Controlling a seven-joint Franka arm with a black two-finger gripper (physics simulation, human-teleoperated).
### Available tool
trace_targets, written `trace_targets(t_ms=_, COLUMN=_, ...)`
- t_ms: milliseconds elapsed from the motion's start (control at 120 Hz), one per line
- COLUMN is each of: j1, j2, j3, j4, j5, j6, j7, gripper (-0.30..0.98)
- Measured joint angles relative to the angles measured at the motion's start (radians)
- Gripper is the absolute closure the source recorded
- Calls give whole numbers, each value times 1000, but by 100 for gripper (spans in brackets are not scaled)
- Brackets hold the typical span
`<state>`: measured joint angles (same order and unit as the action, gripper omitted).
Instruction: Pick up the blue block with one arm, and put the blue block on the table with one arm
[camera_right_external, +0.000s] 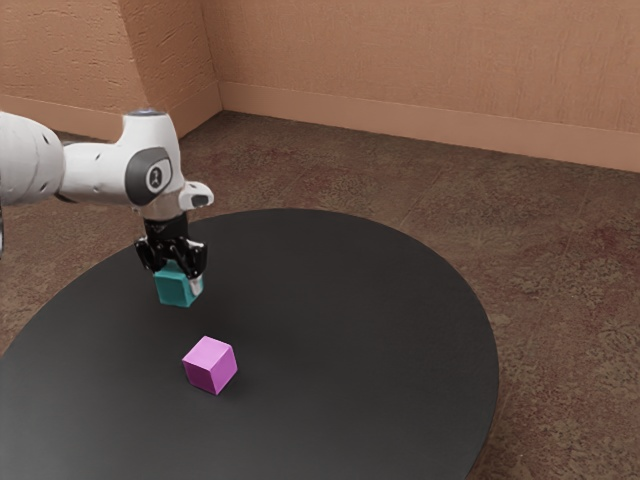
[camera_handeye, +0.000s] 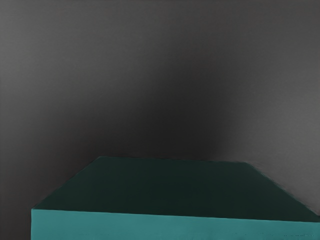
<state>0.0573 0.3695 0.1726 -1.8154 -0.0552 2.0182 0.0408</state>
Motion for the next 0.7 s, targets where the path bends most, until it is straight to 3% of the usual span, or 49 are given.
trace_targets(t_ms=117, j1=8, j2=15, j3=-1, j4=5, j5=-17, j6=-10, j7=35, gripper=26)
trace_targets(t_ms=333, j1=6, j2=-5, j3=-3, j4=-2, j5=-48, j6=-22, j7=91, gripper=10)
trace_targets(t_ms=400, j1=-23, j2=-105, j3=-6, j4=-21, j5=-49, j6=-39, j7=104, gripper=8)
trace_targets(t_ms=533, j1=-85, j2=-437, j3=-61, j4=-32, j5=-27, j6=-154, j7=115, gripper=4)
trace_targets(t_ms=700, j1=-106, j2=-506, j3=-101, j4=-17, j5=43, j6=-246, j7=117, gripper=2)
